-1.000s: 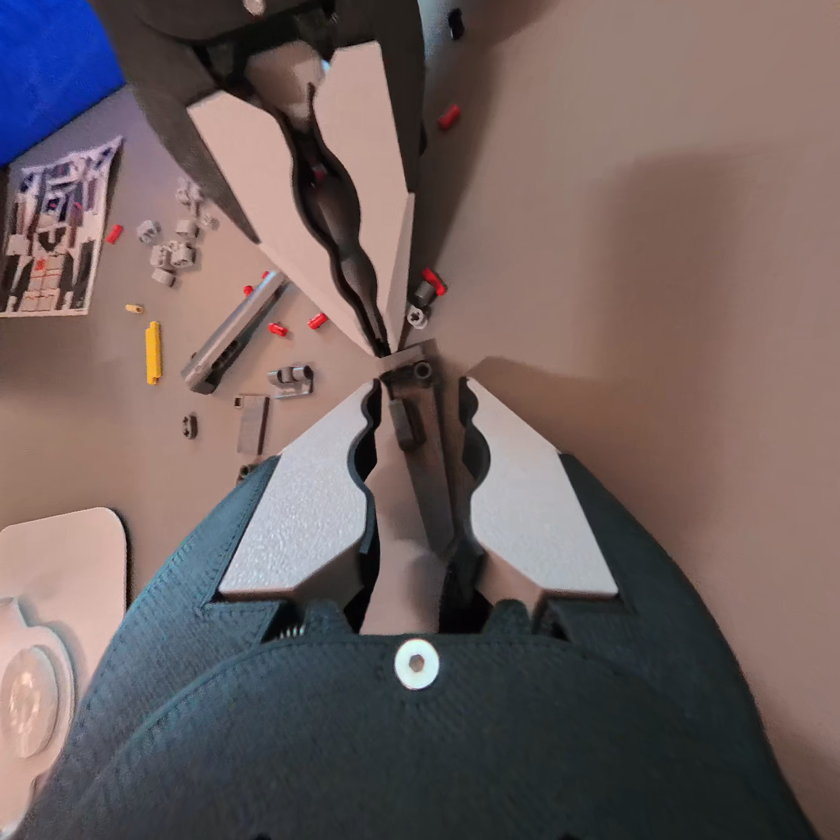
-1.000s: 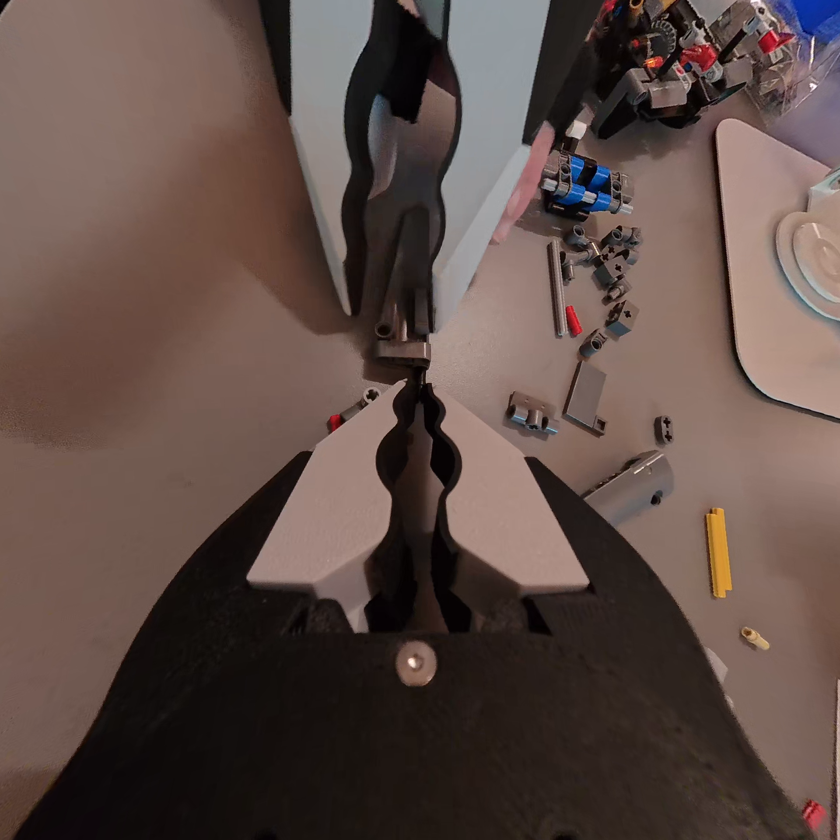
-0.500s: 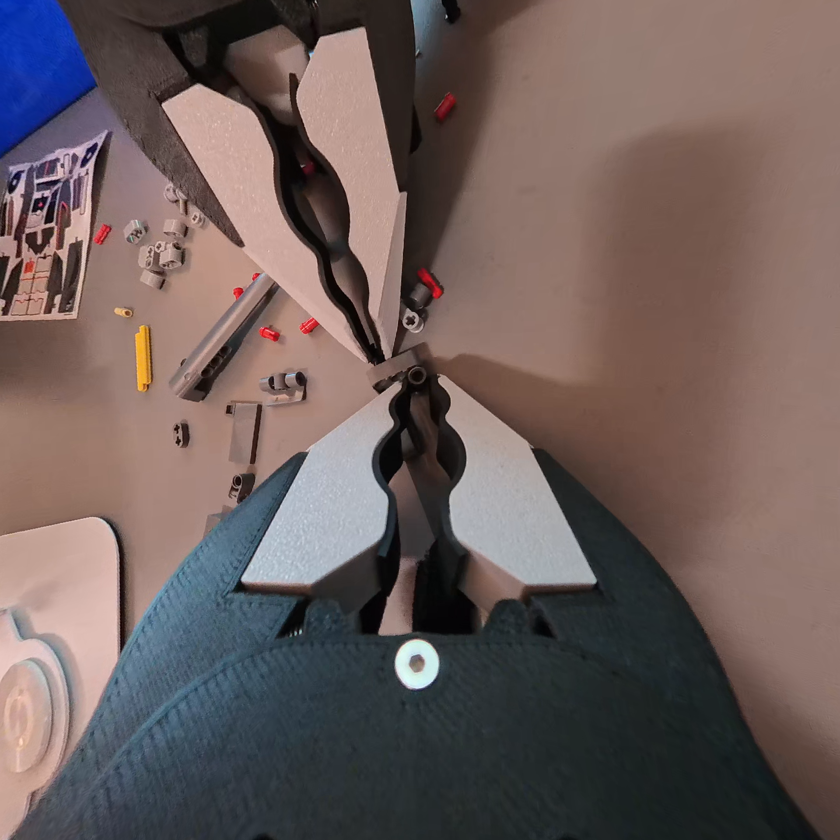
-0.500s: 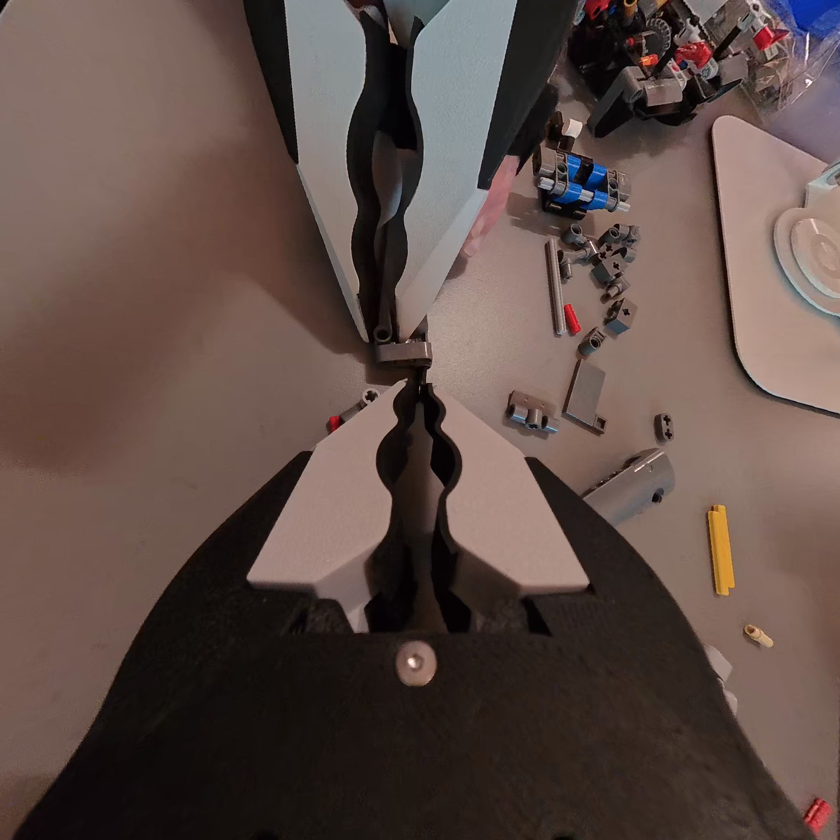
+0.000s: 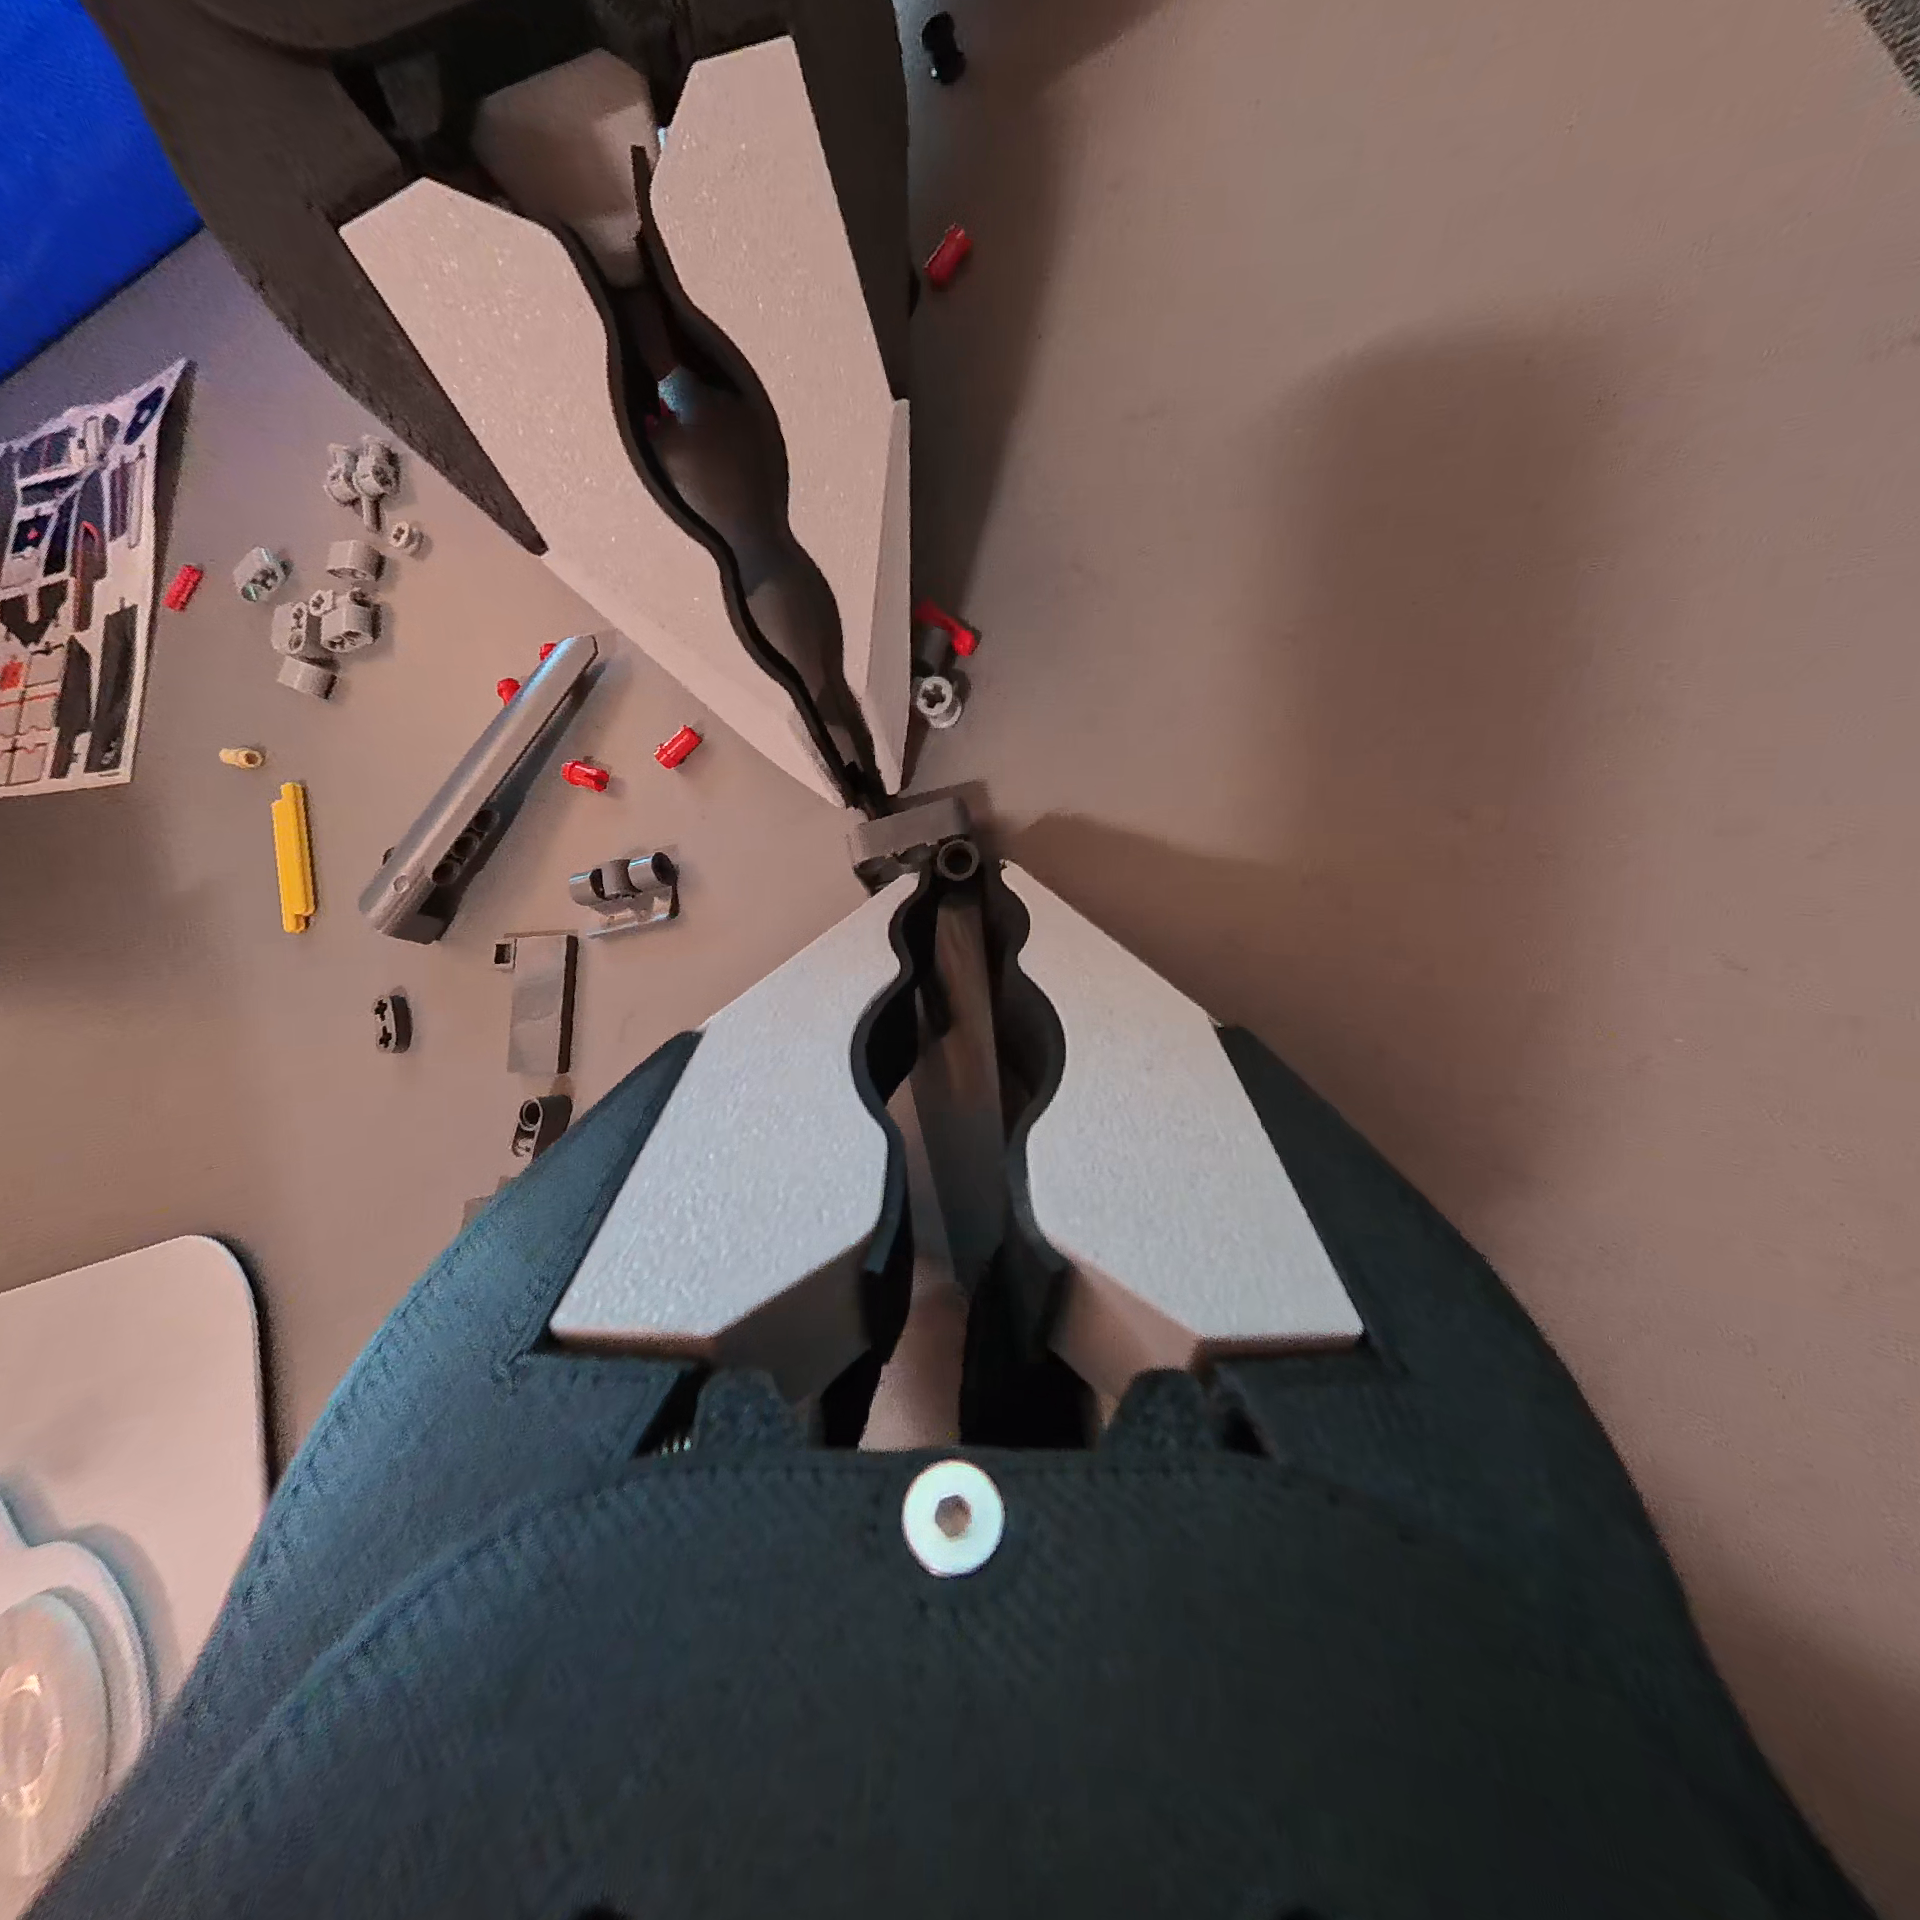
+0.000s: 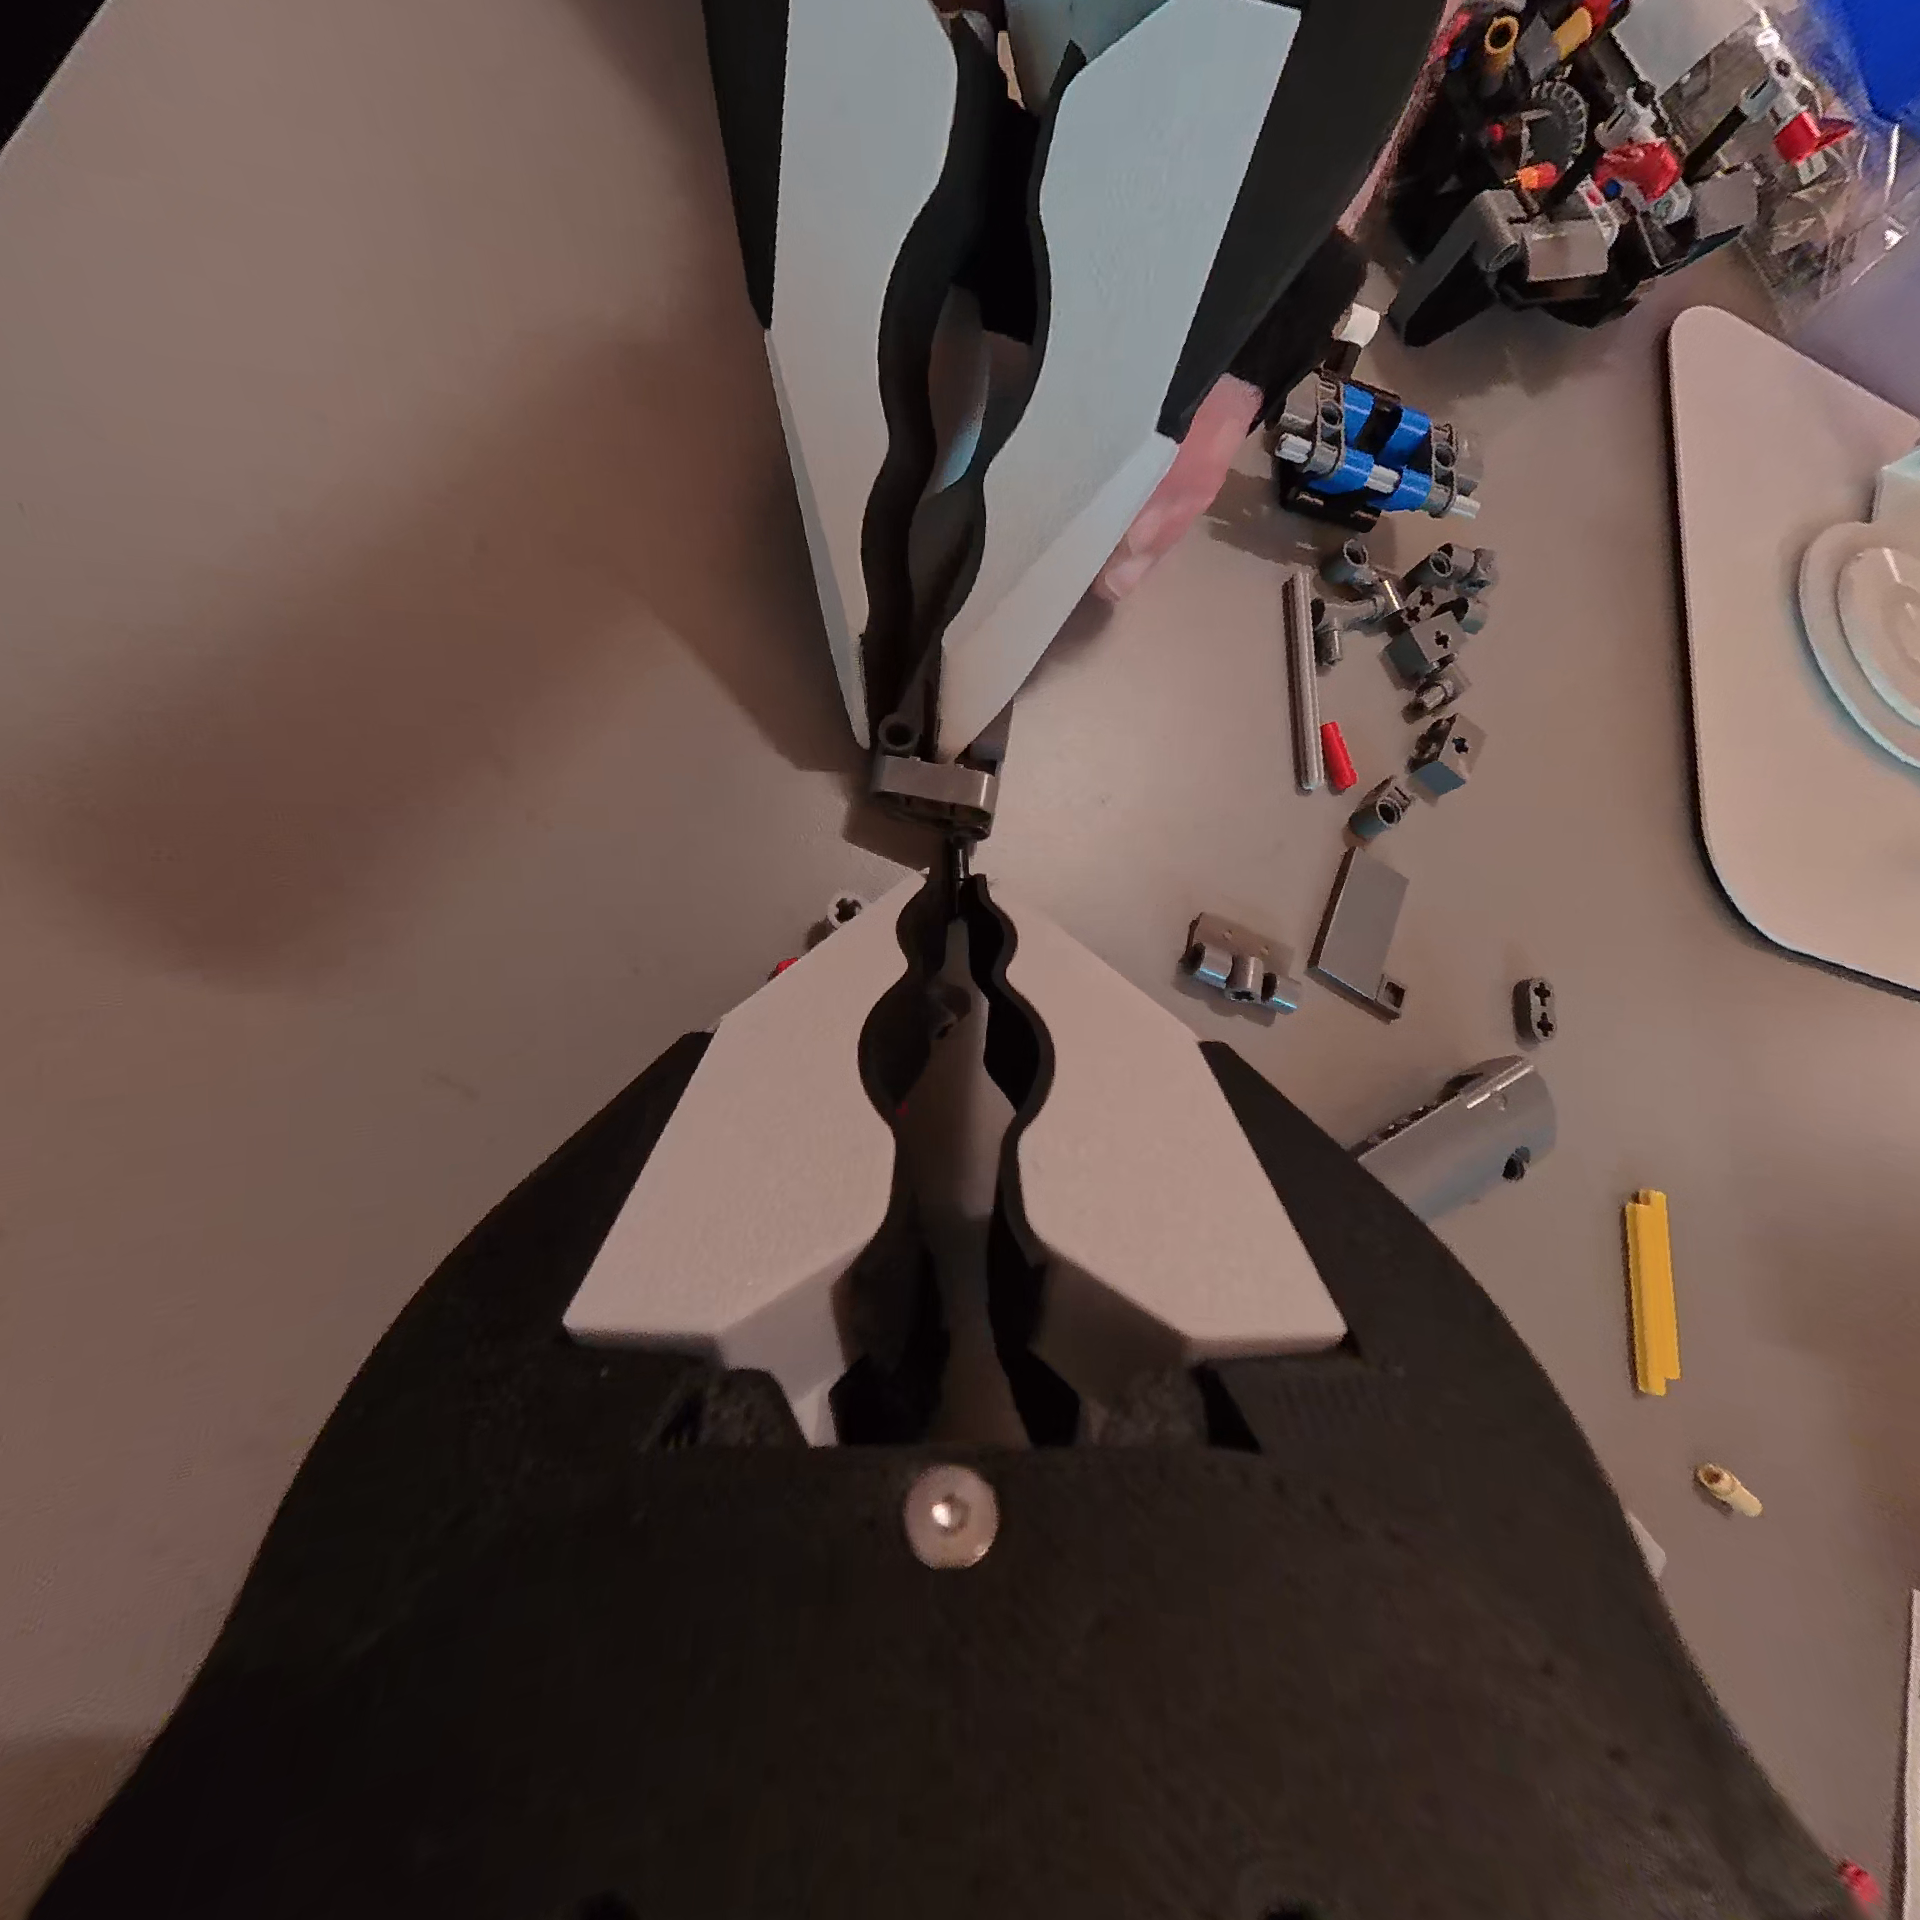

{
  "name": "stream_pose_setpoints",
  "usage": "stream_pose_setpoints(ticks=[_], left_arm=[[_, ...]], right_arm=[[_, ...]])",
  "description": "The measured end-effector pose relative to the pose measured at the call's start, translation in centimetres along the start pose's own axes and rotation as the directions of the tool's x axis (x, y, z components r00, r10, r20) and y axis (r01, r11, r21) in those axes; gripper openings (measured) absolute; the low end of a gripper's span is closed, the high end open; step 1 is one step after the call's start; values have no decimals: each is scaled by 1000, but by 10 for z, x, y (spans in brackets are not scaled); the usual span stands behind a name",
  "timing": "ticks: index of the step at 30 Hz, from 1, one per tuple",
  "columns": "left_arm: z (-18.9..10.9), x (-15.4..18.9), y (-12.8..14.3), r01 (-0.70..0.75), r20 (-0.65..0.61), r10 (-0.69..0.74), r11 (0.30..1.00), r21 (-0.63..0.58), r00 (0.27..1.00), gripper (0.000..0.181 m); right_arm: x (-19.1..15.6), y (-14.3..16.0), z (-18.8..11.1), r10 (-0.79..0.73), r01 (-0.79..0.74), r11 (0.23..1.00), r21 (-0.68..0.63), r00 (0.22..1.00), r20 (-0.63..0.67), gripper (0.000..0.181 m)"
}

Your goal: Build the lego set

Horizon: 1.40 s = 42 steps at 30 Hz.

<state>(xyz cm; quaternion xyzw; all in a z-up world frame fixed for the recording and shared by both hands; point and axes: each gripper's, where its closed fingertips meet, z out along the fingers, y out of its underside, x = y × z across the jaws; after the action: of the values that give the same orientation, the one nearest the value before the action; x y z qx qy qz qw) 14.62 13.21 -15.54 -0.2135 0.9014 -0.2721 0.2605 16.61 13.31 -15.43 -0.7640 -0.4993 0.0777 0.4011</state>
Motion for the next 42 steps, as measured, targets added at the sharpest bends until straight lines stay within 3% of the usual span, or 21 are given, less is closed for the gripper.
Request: stream_pose_setpoints(ticks=[16, 31, 42], left_arm=[[-6, 0, 5, -46, 37, 48, 997, -68, 998, 7], [-9, -1, 7, -49, 56, 55, 994, -100, 997, 13], [-20, -17, -12, -72, 181, 80, 996, -53, 980, 16]], right_arm=[[5, 3, -5, 57, -57, 998, -4, 998, -6, 11], [6, 1, 3, 181, -181, 982, -51, 983, 8, 1], [13, -3, -7, 193, -193, 981, 8, 981, -8, 0]])
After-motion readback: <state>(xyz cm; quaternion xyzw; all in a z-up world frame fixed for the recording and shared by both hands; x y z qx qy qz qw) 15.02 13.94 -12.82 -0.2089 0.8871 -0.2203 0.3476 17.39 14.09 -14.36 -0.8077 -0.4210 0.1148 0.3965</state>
